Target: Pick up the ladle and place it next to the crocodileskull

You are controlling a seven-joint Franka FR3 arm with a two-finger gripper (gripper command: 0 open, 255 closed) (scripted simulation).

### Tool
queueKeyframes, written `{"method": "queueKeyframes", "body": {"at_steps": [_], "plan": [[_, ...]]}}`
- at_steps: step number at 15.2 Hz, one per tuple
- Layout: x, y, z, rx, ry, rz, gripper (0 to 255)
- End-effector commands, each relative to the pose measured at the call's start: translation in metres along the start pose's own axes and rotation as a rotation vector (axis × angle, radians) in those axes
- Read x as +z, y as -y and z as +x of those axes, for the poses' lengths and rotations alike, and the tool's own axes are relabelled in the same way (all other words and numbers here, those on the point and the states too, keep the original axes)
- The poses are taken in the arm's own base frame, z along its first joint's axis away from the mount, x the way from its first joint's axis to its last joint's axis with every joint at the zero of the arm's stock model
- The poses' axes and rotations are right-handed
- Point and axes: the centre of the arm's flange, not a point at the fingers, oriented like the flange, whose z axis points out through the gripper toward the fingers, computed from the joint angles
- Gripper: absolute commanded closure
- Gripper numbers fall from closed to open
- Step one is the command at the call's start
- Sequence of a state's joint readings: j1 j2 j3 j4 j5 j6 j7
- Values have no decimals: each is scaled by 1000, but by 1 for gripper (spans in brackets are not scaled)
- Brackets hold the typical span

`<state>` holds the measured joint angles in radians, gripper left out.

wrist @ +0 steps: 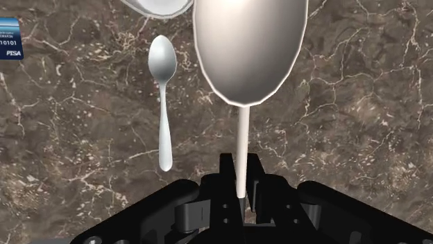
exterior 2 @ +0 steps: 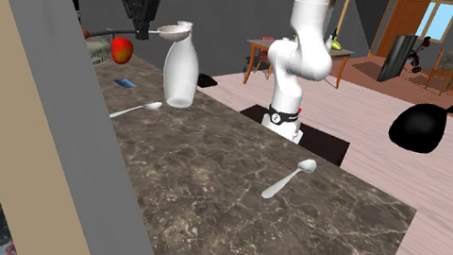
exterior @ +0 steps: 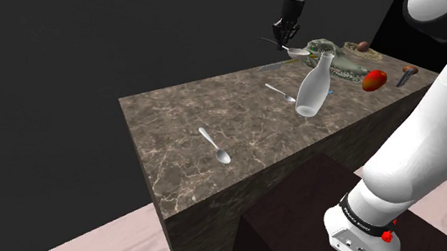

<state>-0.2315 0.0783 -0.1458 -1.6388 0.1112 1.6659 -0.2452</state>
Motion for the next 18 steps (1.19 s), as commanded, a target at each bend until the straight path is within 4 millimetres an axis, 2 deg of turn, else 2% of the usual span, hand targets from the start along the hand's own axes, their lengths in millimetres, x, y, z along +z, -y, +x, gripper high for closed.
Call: {"method": "queueKeyframes", "body": {"at_steps": [1,18], "plan": [[-5,-27,-6,-2,0,0,255],[-27,-242,-68,-2,0,0,255]]}}
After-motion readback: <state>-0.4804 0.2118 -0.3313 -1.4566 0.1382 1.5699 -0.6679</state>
